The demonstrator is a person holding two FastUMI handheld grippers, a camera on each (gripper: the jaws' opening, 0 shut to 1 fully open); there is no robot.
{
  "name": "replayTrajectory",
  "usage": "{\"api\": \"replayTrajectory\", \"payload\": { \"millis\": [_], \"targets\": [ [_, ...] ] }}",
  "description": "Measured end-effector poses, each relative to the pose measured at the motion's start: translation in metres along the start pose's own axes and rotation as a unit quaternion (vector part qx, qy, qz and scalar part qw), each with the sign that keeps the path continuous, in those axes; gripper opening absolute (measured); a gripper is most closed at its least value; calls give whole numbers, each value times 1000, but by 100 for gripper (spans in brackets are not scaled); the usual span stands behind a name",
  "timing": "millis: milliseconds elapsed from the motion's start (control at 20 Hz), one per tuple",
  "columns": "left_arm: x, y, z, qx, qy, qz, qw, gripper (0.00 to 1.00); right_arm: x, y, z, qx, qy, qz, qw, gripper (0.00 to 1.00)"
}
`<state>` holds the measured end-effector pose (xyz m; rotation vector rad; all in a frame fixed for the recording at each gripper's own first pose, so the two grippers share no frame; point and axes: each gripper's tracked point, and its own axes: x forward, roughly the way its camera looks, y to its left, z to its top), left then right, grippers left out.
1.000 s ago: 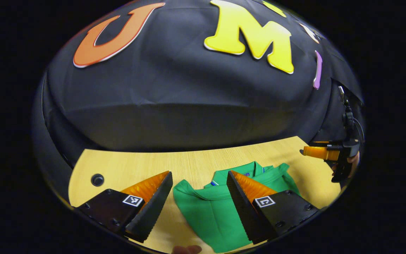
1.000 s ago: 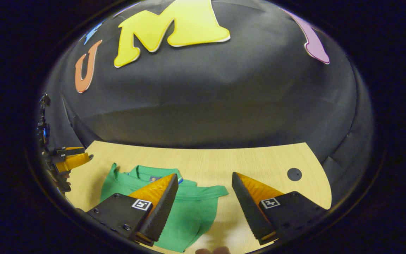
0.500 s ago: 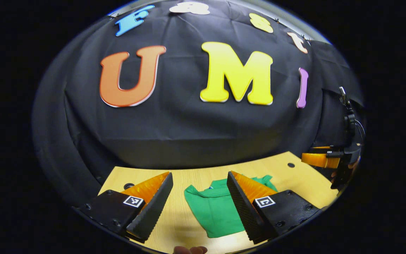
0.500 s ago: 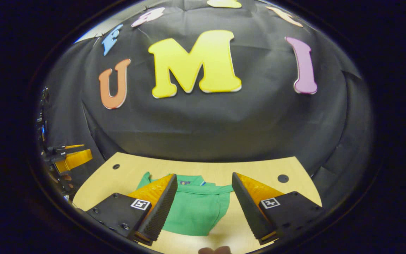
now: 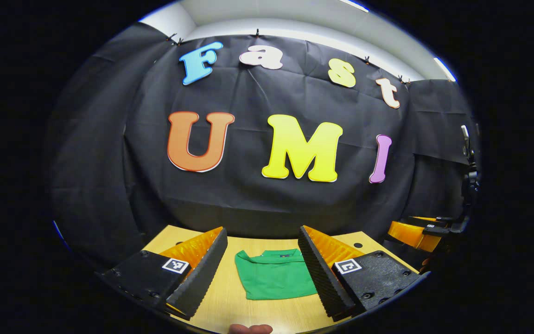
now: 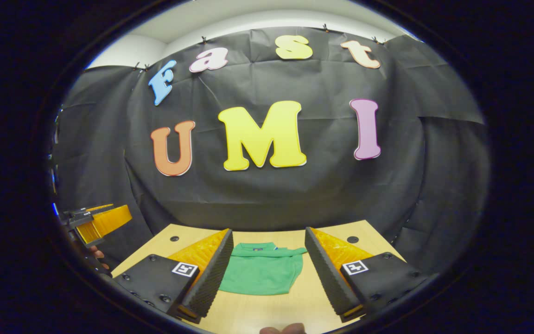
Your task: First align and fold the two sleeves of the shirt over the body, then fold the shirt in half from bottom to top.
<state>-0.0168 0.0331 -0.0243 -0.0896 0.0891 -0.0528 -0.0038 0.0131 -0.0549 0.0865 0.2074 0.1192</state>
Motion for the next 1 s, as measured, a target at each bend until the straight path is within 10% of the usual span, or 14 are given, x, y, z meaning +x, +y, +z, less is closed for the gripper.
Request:
{"api": "replayTrajectory", "payload": {
  "millis": [1000],
  "targets": [
    [-40,31,35,-5,-54,62,997,98,-29,43,3,-42,-32,39,998,92]
  ]
}}
